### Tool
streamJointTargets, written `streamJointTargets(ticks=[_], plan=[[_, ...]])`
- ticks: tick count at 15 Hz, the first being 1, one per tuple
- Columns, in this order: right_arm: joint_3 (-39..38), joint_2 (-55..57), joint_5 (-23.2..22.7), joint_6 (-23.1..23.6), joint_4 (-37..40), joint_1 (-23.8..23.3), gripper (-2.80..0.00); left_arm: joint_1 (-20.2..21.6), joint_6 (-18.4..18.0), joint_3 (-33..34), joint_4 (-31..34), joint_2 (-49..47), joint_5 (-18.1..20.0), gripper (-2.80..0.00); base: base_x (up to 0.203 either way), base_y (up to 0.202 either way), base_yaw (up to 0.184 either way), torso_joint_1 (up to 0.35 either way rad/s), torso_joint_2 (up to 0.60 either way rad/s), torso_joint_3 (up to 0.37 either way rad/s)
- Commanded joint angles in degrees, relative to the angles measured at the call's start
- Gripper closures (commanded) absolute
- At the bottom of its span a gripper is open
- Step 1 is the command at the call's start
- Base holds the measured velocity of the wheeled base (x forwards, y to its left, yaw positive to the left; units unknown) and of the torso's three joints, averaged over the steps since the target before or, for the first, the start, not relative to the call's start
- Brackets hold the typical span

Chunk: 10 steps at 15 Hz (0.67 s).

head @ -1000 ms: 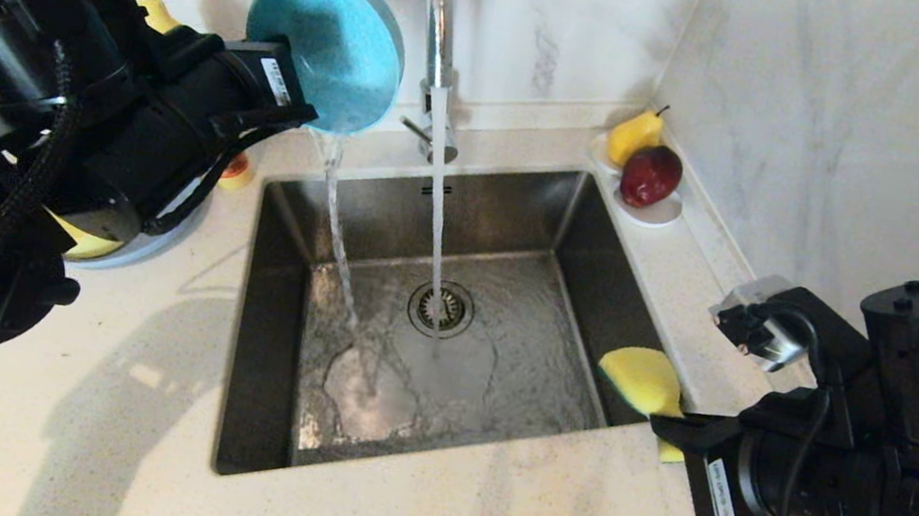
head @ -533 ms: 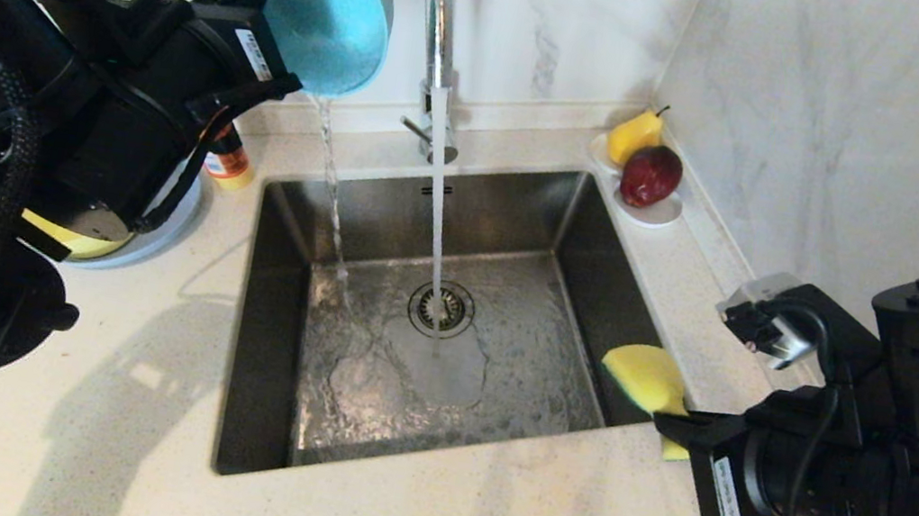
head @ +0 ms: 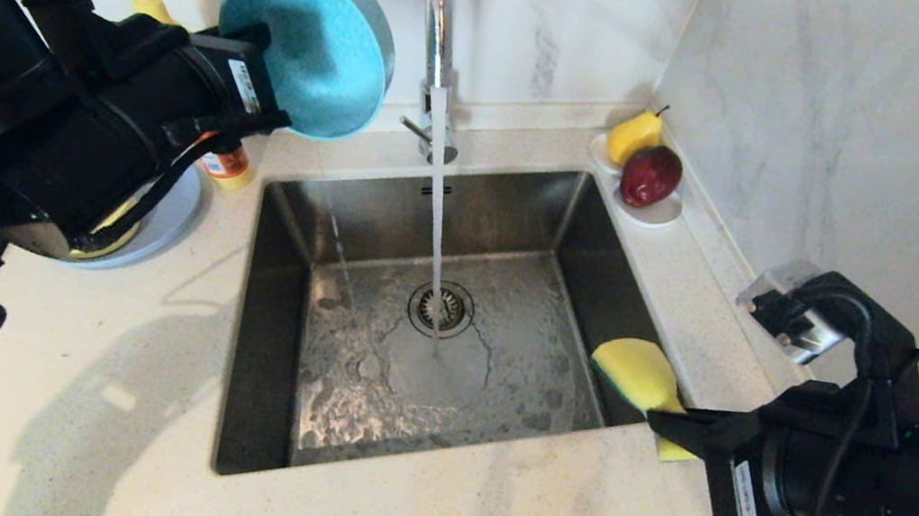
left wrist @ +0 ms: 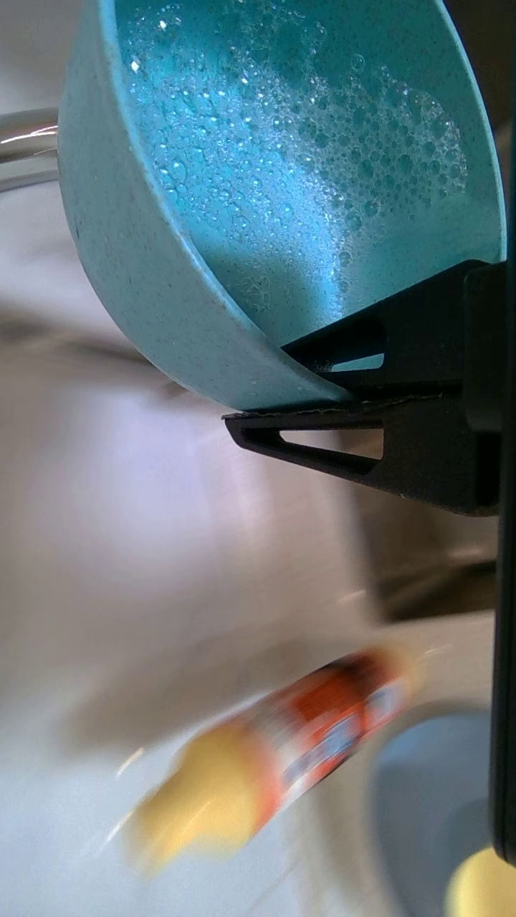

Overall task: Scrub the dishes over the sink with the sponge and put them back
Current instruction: Wash the bowl, then wipe the bowl

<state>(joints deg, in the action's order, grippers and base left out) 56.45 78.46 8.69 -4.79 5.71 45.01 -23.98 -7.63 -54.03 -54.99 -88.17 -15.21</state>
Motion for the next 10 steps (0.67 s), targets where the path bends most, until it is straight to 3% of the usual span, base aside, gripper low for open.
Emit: streamJointTargets(ticks=[1,3,6,8,10], plan=[[1.1,-1.9,-2.3,-0.1,0.8,0.3,0.0,-0.5,1.2,-0.4,14.2,4.6,3.6,0.0,0.0,0.0,0.0,0.0,0.0,0.0],[3.7,-3.4,-8.1,-1.7,3.8,0.4,0.0,-1.2,1.6,-1.1,25.0,6.2,7.2,0.0,0.0,0.0,0.0,0.0,0.0,0.0],[4.4,-3.7,-9.5,-2.6,5.2,0.4,0.0,-2.0,2.4,-1.4,27.1,6.3,8.3,0.0,0.0,0.0,0.0,0.0,0.0,0.0],[12.3,-4.4,-18.1,-6.1,12.5,0.2,0.0,-7.2,3.5,-1.8,29.3,4.5,8.0,0.0,0.0,0.0,0.0,0.0,0.0,0.0],[17.3,-4.8,-25.5,-9.8,18.7,0.0,0.0,-8.5,3.8,-2.0,29.4,3.6,7.4,0.0,0.0,0.0,0.0,0.0,0.0,0.0]])
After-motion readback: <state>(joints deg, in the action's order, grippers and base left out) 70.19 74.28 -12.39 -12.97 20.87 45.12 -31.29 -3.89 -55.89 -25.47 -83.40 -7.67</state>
